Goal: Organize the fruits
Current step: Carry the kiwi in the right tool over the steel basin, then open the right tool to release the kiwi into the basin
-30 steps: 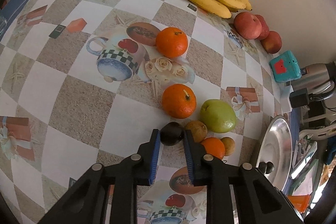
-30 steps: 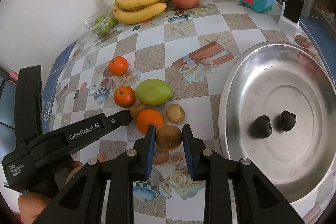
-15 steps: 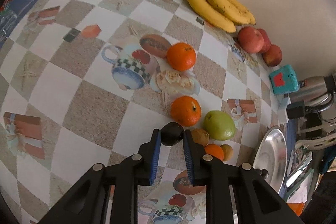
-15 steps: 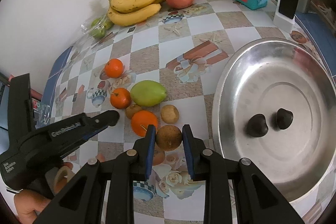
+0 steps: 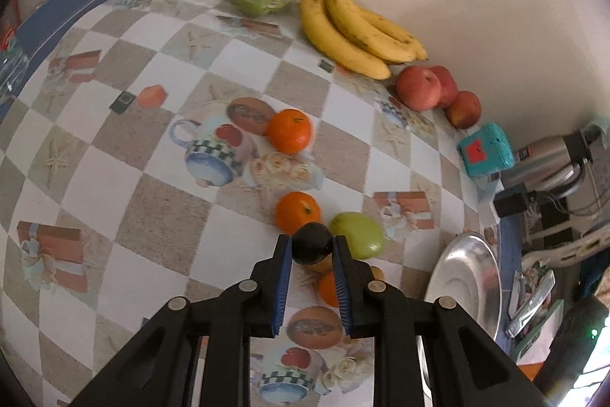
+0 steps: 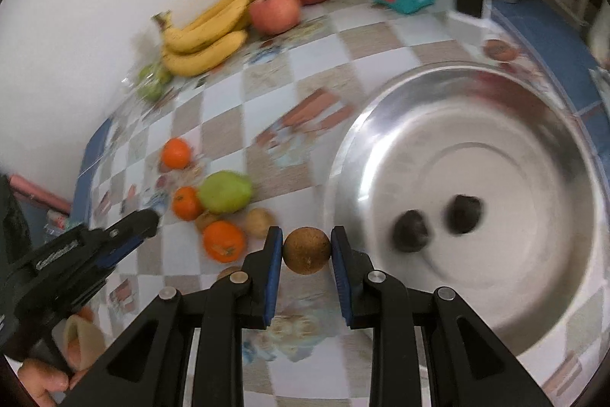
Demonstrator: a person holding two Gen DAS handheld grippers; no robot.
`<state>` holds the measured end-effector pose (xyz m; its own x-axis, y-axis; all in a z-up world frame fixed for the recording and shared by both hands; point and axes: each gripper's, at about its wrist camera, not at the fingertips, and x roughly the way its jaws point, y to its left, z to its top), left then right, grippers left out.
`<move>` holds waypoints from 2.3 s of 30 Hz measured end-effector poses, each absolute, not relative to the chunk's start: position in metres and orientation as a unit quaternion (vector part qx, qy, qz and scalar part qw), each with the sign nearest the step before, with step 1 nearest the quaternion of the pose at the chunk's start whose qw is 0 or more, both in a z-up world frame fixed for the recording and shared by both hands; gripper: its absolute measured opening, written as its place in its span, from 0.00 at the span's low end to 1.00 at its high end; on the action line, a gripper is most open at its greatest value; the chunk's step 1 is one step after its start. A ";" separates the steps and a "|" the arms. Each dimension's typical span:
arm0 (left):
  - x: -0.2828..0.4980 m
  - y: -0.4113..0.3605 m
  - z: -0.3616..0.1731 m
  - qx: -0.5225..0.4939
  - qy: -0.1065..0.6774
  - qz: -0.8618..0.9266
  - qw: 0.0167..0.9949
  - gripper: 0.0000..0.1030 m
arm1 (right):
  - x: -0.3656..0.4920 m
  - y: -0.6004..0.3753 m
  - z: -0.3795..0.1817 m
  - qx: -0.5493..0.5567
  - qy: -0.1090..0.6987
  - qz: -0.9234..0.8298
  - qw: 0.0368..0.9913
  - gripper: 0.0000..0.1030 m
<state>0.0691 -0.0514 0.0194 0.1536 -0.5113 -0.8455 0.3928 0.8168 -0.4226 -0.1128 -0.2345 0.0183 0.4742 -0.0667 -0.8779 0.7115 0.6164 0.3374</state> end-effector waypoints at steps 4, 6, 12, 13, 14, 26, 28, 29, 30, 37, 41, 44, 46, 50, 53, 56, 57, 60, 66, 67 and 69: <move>0.055 -0.067 0.026 -0.028 0.570 -0.317 0.758 0.22 | -0.133 -0.252 0.021 0.371 0.436 -0.279 0.771 0.26; 0.044 -0.078 0.030 -0.013 0.565 -0.334 0.755 0.22 | -0.141 -0.259 0.021 0.376 0.431 -0.292 0.766 0.26; 0.001 -0.115 0.035 0.033 0.554 -0.395 0.732 0.22 | -0.175 -0.284 0.017 0.398 0.420 -0.338 0.742 0.26; -0.007 -0.122 0.034 0.042 0.554 -0.405 0.726 0.22 | -0.179 -0.287 0.016 0.401 0.419 -0.344 0.738 0.26; -0.013 -0.126 0.034 0.048 0.554 -0.411 0.722 0.22 | -0.183 -0.291 0.015 0.404 0.418 -0.349 0.735 0.26; -0.072 -0.167 0.014 0.142 0.549 -0.447 0.692 0.23 | -0.205 -0.304 0.002 0.422 0.424 -0.381 0.705 0.27; -0.075 -0.169 0.011 0.147 0.552 -0.449 0.687 0.23 | -0.204 -0.304 -0.002 0.424 0.430 -0.381 0.700 0.27; -0.077 -0.170 0.010 0.150 0.553 -0.450 0.685 0.23 | -0.203 -0.304 -0.003 0.425 0.431 -0.380 0.699 0.27; -0.080 -0.171 0.009 0.155 0.552 -0.451 0.684 0.23 | -0.203 -0.303 -0.004 0.426 0.433 -0.379 0.698 0.27; -0.089 -0.175 0.004 0.170 0.554 -0.449 0.680 0.24 | -0.203 -0.303 -0.009 0.431 0.441 -0.382 0.688 0.27; -0.088 -0.175 0.003 0.167 0.558 -0.446 0.679 0.25 | -0.205 -0.304 -0.006 0.432 0.436 -0.387 0.688 0.31; -0.086 -0.174 0.003 0.163 0.561 -0.443 0.680 0.29 | -0.205 -0.305 -0.004 0.434 0.430 -0.390 0.689 0.38; -0.086 -0.173 0.005 0.159 0.560 -0.446 0.680 0.37 | -0.205 -0.306 -0.003 0.434 0.427 -0.390 0.690 0.38; -0.084 -0.172 0.008 0.155 0.559 -0.445 0.682 0.38 | -0.205 -0.306 0.000 0.434 0.424 -0.389 0.693 0.38; -0.075 -0.168 0.011 0.142 0.561 -0.440 0.686 0.39 | -0.207 -0.306 0.001 0.435 0.419 -0.390 0.695 0.38; -0.063 -0.162 0.014 0.128 0.562 -0.424 0.699 0.43 | -0.207 -0.306 0.003 0.435 0.416 -0.391 0.696 0.38; -0.059 -0.160 0.015 0.124 0.562 -0.419 0.703 0.45 | -0.207 -0.306 0.003 0.435 0.416 -0.390 0.696 0.38; -0.044 -0.151 0.017 0.109 0.562 -0.398 0.716 0.47 | -0.206 -0.305 0.003 0.435 0.417 -0.387 0.698 0.38; -0.021 -0.129 0.022 0.093 0.558 -0.361 0.741 0.50 | -0.200 -0.301 0.007 0.428 0.417 -0.376 0.708 0.38; -0.018 -0.127 0.022 0.090 0.559 -0.357 0.743 0.50 | -0.197 -0.299 0.007 0.426 0.419 -0.369 0.712 0.38; -0.011 -0.121 0.023 0.083 0.558 -0.345 0.750 0.50 | -0.191 -0.295 0.008 0.422 0.422 -0.356 0.719 0.38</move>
<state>-0.0115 -0.1208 0.0231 0.1378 -0.4247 -0.8948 0.6110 0.7475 -0.2607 -0.1912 -0.2949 0.0082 0.3903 -0.1546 -0.9076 0.8680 0.3905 0.3068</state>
